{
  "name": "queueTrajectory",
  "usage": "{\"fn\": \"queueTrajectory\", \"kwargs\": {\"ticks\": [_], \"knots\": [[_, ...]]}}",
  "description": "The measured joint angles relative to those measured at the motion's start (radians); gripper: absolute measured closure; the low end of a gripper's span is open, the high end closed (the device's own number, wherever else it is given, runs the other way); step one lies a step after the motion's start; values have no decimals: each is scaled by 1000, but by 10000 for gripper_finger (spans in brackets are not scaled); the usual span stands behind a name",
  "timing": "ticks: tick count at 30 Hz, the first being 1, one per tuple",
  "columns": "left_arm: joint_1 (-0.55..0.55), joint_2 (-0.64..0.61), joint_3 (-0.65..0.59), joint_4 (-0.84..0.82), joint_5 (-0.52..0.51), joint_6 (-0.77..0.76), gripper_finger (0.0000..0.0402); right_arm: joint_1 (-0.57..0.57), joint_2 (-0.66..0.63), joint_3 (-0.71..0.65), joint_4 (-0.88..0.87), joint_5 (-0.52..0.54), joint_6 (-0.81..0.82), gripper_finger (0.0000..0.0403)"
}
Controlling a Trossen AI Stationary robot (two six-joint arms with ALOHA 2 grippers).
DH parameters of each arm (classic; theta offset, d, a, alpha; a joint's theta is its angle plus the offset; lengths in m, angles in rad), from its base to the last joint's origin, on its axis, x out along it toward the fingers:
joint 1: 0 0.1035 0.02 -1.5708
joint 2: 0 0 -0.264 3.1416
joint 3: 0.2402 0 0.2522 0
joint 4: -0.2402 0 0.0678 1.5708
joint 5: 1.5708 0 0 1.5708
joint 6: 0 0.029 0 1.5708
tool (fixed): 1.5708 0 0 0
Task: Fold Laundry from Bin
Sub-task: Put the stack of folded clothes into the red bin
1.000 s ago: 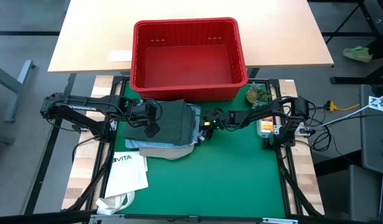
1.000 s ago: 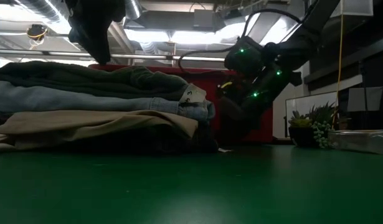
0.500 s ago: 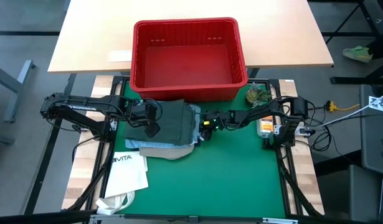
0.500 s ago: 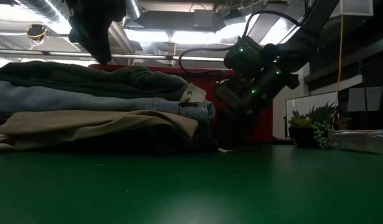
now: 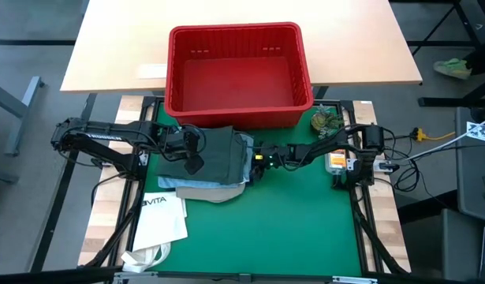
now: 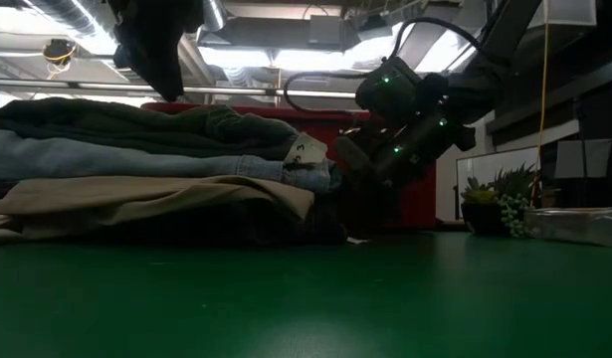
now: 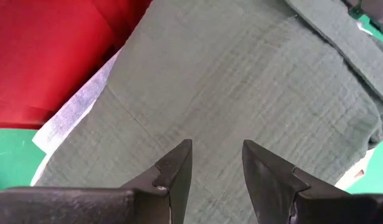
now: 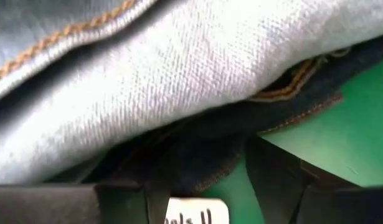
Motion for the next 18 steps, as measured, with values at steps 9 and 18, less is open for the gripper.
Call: {"fn": "queueTrajectory", "kwargs": {"ticks": [9,18], "knots": [[0,0,0,1,0,1,266,11,24,2,102,34,47,210],[0,0,0,1,0,9,266,12,53,8,111,87,47,222]]}}
